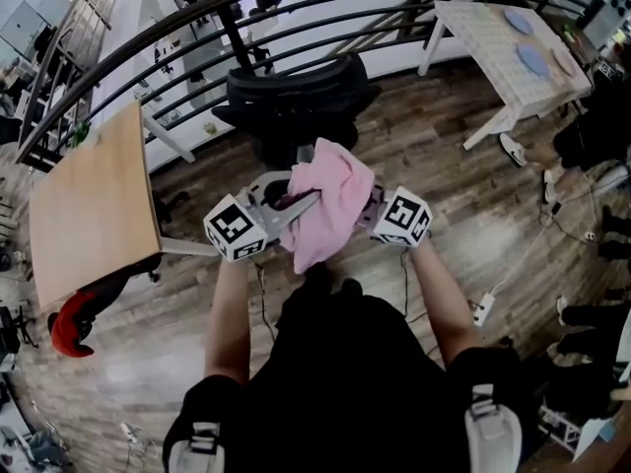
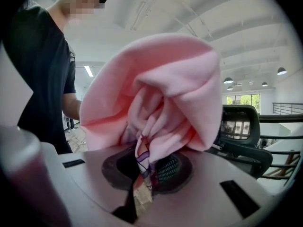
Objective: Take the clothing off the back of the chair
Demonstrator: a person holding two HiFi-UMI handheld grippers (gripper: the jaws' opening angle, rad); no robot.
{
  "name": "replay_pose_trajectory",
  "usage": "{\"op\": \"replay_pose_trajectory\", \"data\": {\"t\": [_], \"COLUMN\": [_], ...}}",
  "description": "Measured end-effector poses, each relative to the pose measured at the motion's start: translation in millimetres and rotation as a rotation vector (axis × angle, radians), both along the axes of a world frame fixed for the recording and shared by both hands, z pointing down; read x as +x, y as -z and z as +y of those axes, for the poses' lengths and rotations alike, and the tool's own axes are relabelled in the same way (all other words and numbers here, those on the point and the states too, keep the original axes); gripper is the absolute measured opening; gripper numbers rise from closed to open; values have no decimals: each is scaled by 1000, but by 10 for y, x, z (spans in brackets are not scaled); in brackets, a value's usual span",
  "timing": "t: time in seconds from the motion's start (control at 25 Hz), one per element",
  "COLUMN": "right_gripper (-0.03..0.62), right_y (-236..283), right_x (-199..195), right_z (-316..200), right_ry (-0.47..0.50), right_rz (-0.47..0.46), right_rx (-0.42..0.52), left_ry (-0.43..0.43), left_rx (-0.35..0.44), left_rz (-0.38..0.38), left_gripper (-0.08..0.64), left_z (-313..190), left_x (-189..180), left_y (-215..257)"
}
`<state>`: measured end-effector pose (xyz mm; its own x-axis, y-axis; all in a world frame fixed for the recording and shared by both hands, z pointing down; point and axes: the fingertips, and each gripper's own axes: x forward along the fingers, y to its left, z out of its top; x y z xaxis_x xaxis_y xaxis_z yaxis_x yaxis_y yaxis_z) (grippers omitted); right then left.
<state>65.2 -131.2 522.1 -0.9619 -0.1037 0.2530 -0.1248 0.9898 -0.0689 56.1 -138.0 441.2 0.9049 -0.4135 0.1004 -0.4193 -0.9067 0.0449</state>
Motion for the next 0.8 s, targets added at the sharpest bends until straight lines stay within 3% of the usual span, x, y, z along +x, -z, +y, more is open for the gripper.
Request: {"op": "replay_pose_trajectory", "data": {"t": [0.8], "right_gripper": [34], "right_y": [-129], "right_x": [459], "right_z": [419], "right_ry": [83], "right_rz": [8], "right_rx": [-15], "left_ry": [110], "left_rx": [-32], "left_rz": [-17], "left_gripper": [81], "left_z": [442], "left_x": [459], "left_y": [-118]}}
